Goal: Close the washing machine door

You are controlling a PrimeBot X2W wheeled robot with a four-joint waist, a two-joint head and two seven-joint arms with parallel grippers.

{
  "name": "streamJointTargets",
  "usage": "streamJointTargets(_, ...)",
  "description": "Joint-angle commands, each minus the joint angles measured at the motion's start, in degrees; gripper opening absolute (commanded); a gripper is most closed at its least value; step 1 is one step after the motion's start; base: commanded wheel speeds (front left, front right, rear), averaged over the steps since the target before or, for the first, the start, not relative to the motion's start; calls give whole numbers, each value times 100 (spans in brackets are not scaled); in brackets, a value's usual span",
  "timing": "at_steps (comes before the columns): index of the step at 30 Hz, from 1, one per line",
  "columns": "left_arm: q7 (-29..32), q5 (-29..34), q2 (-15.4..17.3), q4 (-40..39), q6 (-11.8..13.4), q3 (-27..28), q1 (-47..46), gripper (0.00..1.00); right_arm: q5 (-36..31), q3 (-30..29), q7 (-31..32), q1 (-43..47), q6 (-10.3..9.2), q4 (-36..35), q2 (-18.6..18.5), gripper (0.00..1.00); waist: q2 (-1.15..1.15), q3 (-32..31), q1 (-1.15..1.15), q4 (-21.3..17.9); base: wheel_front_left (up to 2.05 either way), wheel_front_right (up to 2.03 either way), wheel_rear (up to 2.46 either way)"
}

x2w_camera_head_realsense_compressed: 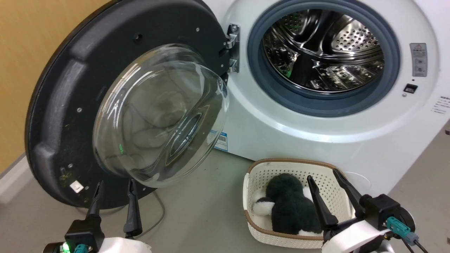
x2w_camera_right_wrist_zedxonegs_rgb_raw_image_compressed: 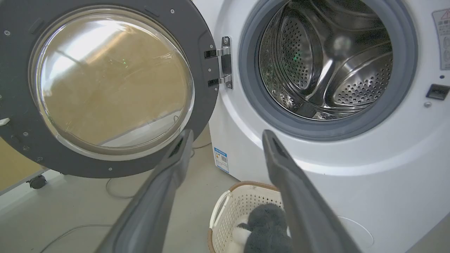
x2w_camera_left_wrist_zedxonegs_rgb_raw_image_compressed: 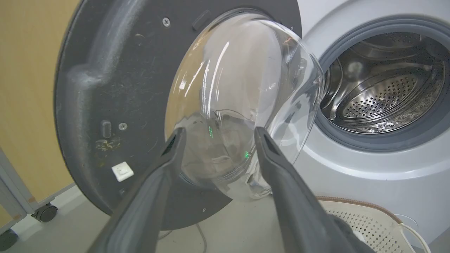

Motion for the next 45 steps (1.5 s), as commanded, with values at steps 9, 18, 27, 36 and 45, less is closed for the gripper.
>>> streamJointTargets(9, -152, -109, 2, -166, 154, 47, 206, 100, 208, 246, -157, -240, 3, 165, -77, 100, 0, 52, 0, 266, 0, 0, 0)
streamJointTargets(18, -260, -181, 2, -281, 252, 84, 298, 100, 342, 445, -265, -364, 4, 298, -94, 100, 0, 108, 0, 514, 0, 0, 0)
streamJointTargets(27, -368, -236, 2, -367, 331, 146, 378, 100, 468, 597, -372, -464, 4, 414, -109, 100, 0, 112, 0, 733, 0, 0, 0)
streamJointTargets(36, -476, -323, 2, -458, 468, 151, 447, 100, 591, 713, -480, -523, 4, 509, -151, 100, 0, 122, 0, 956, 0, 0, 0)
streamJointTargets(45, -548, -369, 1, -502, 460, 146, 488, 0, 666, 754, -552, -518, 5, 547, -185, 100, 0, 141, 0, 1113, 0, 0, 0)
